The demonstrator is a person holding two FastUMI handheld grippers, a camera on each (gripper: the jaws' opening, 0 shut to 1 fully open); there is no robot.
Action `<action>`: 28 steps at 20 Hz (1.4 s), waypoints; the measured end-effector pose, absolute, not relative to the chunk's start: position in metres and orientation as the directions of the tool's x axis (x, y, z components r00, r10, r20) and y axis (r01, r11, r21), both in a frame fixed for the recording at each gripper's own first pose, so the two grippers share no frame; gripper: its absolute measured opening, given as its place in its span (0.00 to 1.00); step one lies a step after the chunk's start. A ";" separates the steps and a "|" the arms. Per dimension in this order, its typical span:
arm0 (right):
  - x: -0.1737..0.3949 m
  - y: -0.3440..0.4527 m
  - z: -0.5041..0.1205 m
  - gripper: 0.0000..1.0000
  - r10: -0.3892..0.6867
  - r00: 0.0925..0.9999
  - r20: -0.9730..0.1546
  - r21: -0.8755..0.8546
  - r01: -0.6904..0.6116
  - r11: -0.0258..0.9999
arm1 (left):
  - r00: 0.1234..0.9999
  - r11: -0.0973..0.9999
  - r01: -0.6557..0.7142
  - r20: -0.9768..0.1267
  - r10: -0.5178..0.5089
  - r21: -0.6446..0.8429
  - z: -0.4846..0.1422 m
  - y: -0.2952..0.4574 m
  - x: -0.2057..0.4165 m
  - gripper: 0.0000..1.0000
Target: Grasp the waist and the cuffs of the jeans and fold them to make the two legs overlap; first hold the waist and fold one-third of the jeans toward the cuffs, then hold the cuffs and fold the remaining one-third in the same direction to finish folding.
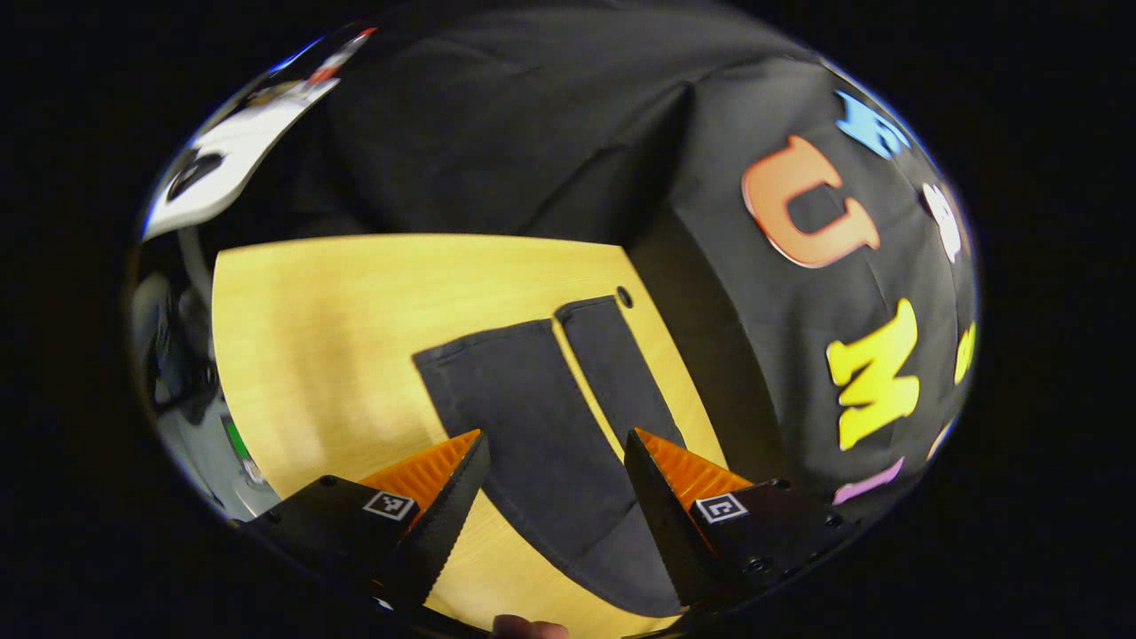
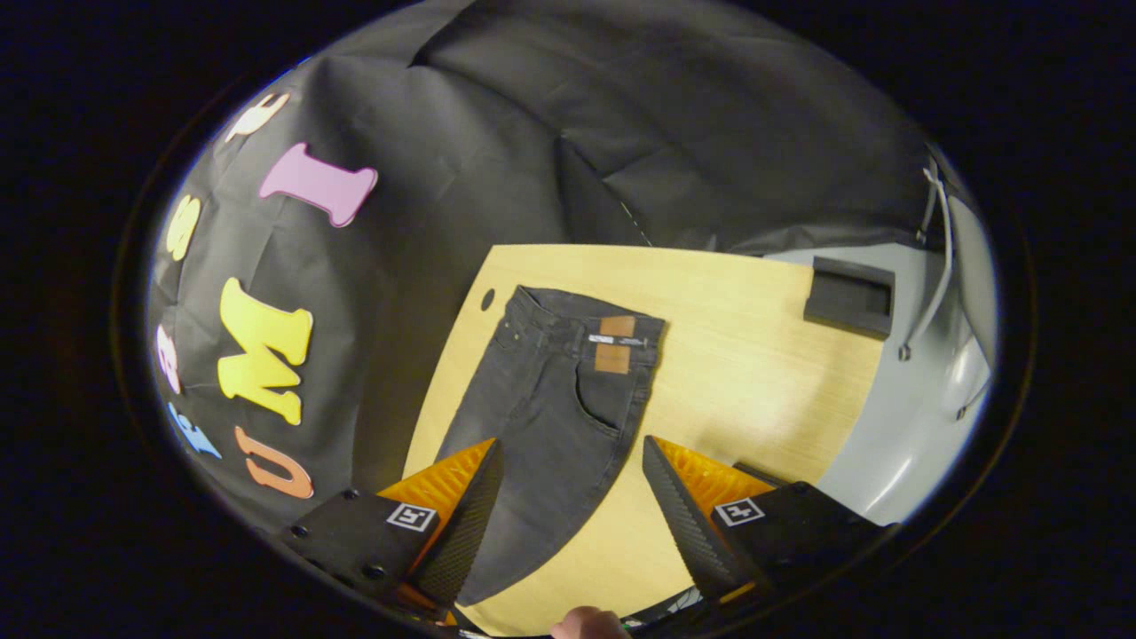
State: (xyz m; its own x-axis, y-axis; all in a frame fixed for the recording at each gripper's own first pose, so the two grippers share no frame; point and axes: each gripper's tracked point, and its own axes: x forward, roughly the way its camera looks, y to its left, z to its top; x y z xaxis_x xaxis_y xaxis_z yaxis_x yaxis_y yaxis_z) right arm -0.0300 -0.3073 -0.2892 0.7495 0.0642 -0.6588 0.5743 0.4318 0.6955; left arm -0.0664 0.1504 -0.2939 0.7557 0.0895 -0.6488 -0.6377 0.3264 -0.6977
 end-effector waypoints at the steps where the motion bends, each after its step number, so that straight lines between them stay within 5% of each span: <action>1: -0.027 -0.306 -0.296 0.98 0.078 0.746 -0.662 0.699 0.576 0.423 | 0.739 0.262 -0.664 -0.668 0.091 -0.700 -0.306 0.155 -0.070 0.99; 7: -0.007 -0.310 -0.323 0.98 0.120 0.729 -0.674 0.719 0.610 0.334 | 0.702 0.074 -0.712 -0.705 0.096 -0.699 -0.344 0.176 -0.073 0.99; 28: 0.058 -0.321 -0.368 0.95 0.107 0.660 -0.744 0.659 0.698 0.280 | 0.702 0.061 -0.712 -0.707 0.082 -0.700 -0.374 0.194 0.011 0.99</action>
